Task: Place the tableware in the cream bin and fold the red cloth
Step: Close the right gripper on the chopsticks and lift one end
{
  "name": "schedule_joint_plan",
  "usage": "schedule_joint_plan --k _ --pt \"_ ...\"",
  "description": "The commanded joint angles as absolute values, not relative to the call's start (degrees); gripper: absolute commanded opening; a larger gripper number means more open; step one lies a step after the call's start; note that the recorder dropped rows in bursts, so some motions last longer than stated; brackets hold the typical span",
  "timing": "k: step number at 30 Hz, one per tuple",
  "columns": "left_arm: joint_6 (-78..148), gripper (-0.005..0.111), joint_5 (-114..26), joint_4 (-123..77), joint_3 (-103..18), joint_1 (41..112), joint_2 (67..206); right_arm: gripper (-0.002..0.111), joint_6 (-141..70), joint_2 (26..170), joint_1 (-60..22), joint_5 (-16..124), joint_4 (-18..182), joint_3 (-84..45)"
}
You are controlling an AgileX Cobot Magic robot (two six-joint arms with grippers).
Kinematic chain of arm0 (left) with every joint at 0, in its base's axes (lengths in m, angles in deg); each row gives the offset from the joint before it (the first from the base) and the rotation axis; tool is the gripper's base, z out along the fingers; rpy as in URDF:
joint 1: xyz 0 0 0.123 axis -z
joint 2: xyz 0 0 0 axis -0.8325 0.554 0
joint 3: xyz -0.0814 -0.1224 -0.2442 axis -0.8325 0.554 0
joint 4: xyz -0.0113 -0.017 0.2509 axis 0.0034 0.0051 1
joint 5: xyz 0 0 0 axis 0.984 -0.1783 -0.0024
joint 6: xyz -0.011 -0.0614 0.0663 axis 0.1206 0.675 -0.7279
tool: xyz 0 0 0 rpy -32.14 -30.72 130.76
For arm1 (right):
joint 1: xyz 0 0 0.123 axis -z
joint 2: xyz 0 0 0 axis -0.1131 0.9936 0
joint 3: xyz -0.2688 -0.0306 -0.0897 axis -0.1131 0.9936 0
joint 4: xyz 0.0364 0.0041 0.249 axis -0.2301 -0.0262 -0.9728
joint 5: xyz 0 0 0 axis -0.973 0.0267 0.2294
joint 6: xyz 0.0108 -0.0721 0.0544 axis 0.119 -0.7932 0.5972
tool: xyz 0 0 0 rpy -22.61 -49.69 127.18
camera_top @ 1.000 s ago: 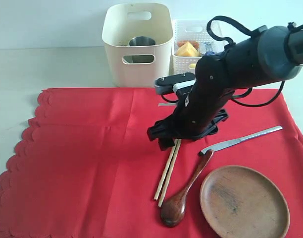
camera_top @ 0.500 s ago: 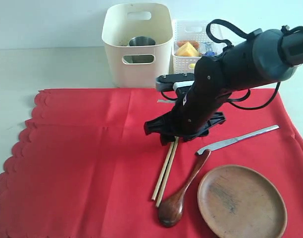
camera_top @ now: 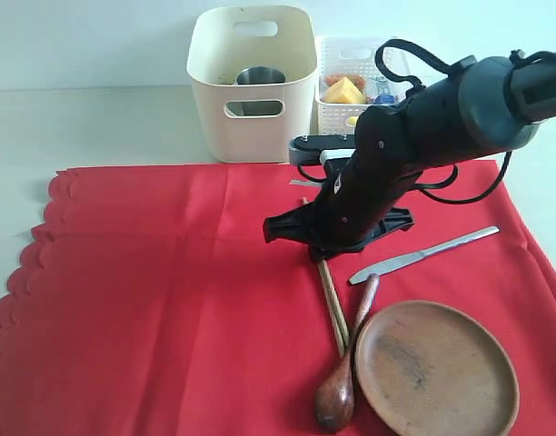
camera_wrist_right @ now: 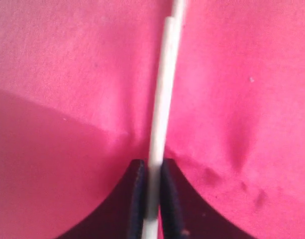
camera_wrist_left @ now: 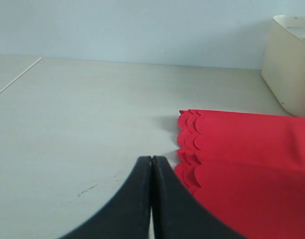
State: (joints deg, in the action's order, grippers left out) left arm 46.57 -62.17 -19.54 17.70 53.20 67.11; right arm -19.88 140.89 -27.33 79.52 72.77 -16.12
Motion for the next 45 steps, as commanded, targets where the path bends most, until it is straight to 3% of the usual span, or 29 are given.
schedule_joint_plan --k 1,45 --pt "46.8 0.001 -62.0 -19.6 17.9 53.5 66.7 0.000 -19.6 143.0 -27.5 82.0 71.6 -15.4" --pt "46.8 0.001 -62.0 -19.6 17.9 53.5 66.7 0.000 -19.9 136.8 -27.5 74.9 73.4 -15.5"
